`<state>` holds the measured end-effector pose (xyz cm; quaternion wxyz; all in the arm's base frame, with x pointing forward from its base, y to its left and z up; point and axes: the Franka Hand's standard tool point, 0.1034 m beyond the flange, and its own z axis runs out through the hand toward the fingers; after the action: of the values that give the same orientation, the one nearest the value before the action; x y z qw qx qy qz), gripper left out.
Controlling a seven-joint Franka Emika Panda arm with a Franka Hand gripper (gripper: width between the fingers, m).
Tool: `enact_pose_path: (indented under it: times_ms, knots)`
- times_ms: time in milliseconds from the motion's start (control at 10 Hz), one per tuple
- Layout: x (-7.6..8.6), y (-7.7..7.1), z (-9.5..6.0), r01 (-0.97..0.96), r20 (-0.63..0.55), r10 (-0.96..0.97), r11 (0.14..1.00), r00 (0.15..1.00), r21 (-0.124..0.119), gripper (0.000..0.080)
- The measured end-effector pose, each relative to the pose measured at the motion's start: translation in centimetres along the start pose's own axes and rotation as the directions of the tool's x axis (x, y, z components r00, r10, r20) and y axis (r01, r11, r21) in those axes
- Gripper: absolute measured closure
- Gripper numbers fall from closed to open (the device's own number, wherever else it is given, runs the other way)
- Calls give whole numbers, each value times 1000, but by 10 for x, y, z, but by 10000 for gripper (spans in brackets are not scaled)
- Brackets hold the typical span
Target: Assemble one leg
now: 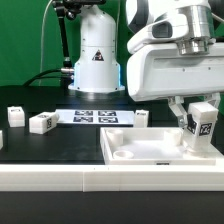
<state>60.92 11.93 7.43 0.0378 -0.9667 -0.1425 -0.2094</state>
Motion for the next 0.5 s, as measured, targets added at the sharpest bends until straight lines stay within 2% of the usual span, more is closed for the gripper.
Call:
enact_pose_path:
  times_ms: [500]
  knots:
    - [-10,-4,0,-1,-82,0,1000,997,-12,508]
